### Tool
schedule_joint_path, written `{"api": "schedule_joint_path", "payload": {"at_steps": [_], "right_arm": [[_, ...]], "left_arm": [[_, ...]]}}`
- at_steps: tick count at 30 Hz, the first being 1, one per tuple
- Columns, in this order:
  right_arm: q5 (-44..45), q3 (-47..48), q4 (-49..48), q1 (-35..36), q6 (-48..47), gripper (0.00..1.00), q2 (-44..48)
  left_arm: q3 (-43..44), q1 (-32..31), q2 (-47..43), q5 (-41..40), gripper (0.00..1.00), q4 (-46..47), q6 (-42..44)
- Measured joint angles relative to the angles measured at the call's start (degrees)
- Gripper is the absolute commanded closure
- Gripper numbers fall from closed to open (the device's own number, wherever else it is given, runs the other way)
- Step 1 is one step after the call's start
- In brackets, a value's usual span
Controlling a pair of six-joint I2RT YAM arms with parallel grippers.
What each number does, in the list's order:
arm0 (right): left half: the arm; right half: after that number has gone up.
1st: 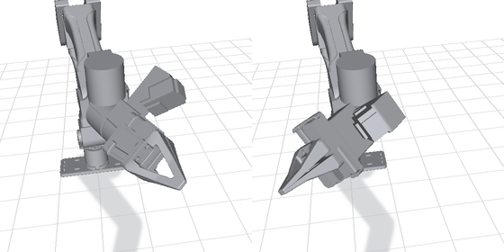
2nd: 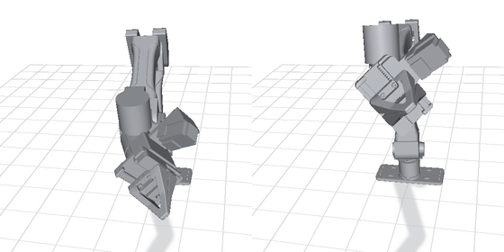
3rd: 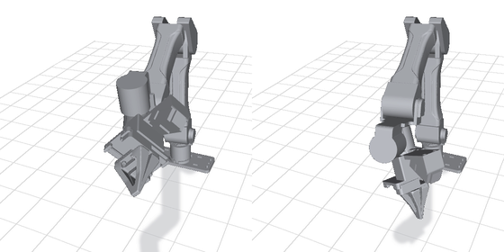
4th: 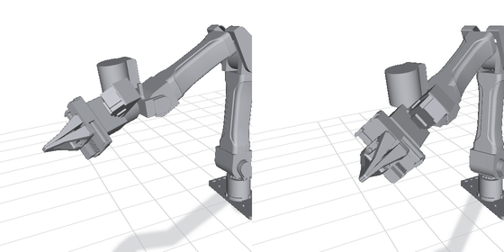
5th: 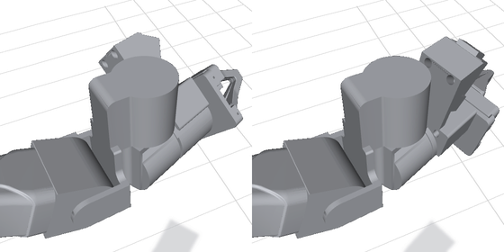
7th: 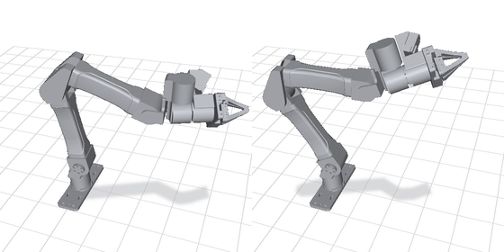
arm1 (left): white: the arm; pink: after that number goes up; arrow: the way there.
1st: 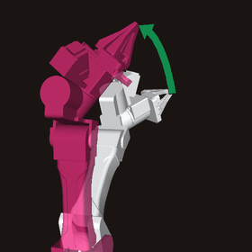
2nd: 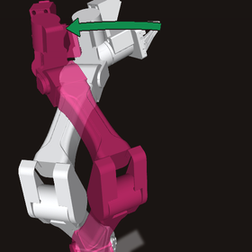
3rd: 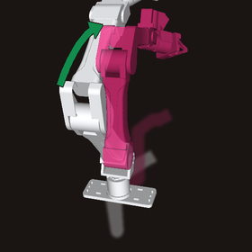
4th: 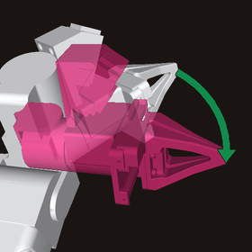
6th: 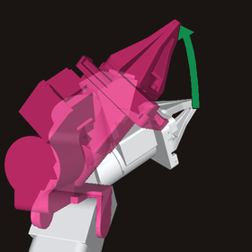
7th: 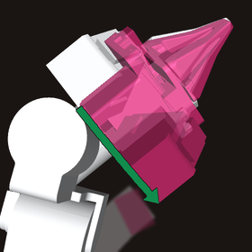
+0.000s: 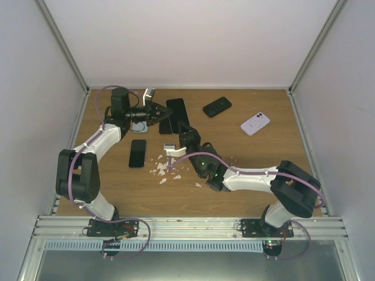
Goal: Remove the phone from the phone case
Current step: Place the phone at the center of the board.
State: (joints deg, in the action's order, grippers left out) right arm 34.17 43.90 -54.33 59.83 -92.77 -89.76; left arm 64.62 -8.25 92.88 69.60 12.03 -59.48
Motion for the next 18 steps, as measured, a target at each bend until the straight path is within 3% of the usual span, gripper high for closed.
{"api": "schedule_joint_path", "payload": {"at_steps": [7,11,18], "right_arm": [[-0.8,-2.3,-0.5,0.0,1.1,0.01,1.5],[-0.8,-2.8,4.0,0.1,3.8,0.00,3.6],[-0.8,-1.4,22.1,-0.4,13.4,0.00,7.3]], "left_arm": [[-4.3,1.6,-1.2,-0.1,1.00,-0.7,2.2],[-5.5,2.6,-1.5,0.1,1.00,-5.6,7.3],[-8.5,5.7,-1.6,-0.2,1.00,-13.7,16.9]]}}
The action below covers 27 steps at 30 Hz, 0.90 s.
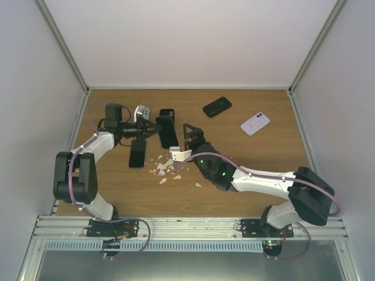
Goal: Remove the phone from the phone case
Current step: Place the phone at the center of the board.
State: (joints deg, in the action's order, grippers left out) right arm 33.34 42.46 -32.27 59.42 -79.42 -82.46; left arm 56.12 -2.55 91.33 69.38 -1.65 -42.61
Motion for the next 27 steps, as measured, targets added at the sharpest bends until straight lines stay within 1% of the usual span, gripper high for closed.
{"api": "schedule_joint_path", "payload": {"at_steps": [4,6,13,17,21,27], "right_arm": [[-1.4,4.0,11.7,-1.0,8.0,0.00,1.8],[-2.4,4.8,15.6,-1.7,11.1,0.00,2.8],[-5.1,6.4,25.1,-5.7,18.7,0.01,4.0],[-6.6,9.2,28.8,-7.8,22.1,0.01,4.0],[-7.8,11.6,30.7,-8.5,24.5,0.00,4.0],[-9.4,13.4,33.0,-9.0,26.7,0.00,3.9]], "left_arm": [[-3.2,2.3,0.0,-2.0,1.00,-3.6,3.5],[-3.5,3.0,0.0,-3.2,1.00,-5.4,5.7],[-4.1,3.5,0.1,-8.0,1.00,-13.1,15.3],[-5.4,3.4,1.4,-10.6,1.00,-16.3,19.9],[-6.6,3.3,3.4,-12.6,1.00,-17.8,22.4],[-5.5,0.7,7.5,-13.7,0.99,-19.3,26.0]]}}
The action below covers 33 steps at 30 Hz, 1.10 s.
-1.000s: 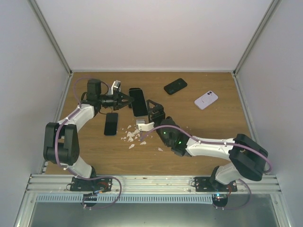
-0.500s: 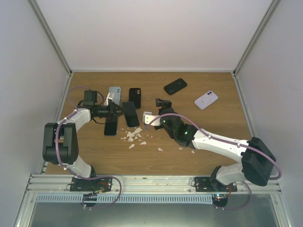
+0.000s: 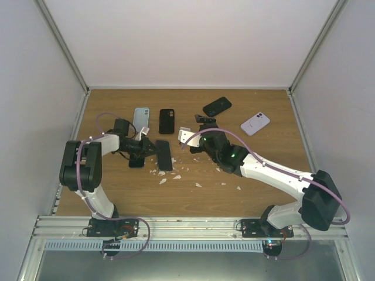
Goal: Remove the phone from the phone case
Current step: Place the phone at the center of the board.
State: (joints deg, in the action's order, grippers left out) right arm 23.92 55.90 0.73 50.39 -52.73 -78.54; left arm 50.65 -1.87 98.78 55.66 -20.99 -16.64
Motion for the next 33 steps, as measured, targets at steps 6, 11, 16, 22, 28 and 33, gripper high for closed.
{"api": "schedule_joint_path", "payload": {"at_steps": [6,11,16,22,28,33], "right_arm": [[-0.9,1.1,2.2,-0.7,1.4,0.00,-0.2],[-1.6,1.8,3.1,-1.0,2.2,0.00,-0.3],[-2.0,2.1,3.4,-1.2,2.4,0.00,-0.7],[-2.1,2.1,4.2,-1.2,2.7,0.00,-1.0],[-2.2,2.1,4.4,-1.2,2.9,0.01,-1.0],[-2.6,2.1,4.4,-1.2,3.4,0.00,-1.1]], "left_arm": [[4.4,-2.3,4.2,-0.5,1.00,-2.8,5.3],[6.5,-2.4,5.7,-1.9,0.99,-4.1,7.4],[7.3,-2.4,7.2,-1.9,0.96,-4.6,7.5],[8.6,-2.4,9.0,-1.6,0.92,-5.3,7.2],[9.9,-2.4,10.2,-2.4,0.93,-6.5,7.1],[10.9,-2.4,10.9,-3.0,0.93,-7.3,6.9]]}}
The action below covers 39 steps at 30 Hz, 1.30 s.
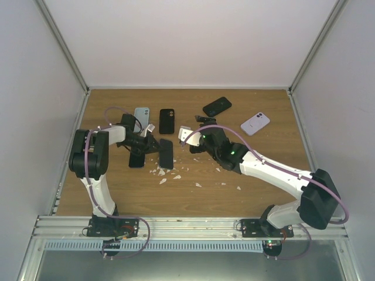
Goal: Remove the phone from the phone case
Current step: Place the phone at the center of the board.
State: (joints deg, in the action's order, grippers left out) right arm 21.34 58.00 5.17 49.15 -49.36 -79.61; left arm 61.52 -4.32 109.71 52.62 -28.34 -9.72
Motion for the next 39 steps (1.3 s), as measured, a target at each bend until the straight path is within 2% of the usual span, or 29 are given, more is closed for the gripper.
{"api": "schedule_joint_path", "payload": {"at_steps": [14,20,22,28,39], "right_arm": [[-0.6,1.4,0.4,0.0,0.4,0.00,-0.9],[-0.7,1.6,0.4,0.0,0.4,0.00,-1.2],[-0.7,1.7,0.4,0.0,0.4,0.00,-1.4],[-0.7,1.8,0.5,0.0,0.6,0.00,-1.6],[-0.8,2.0,0.5,0.0,1.1,0.00,-1.6]], "left_arm": [[3.8,0.0,3.2,-0.1,0.93,-1.3,-0.3],[3.3,0.0,3.2,-3.0,0.79,-0.8,-0.2],[2.8,0.1,3.2,-6.1,0.76,-0.7,-0.2],[2.8,0.2,2.7,-7.8,0.71,-0.3,-0.4],[1.1,0.2,-1.4,-11.9,0.38,0.9,-1.4]]}}
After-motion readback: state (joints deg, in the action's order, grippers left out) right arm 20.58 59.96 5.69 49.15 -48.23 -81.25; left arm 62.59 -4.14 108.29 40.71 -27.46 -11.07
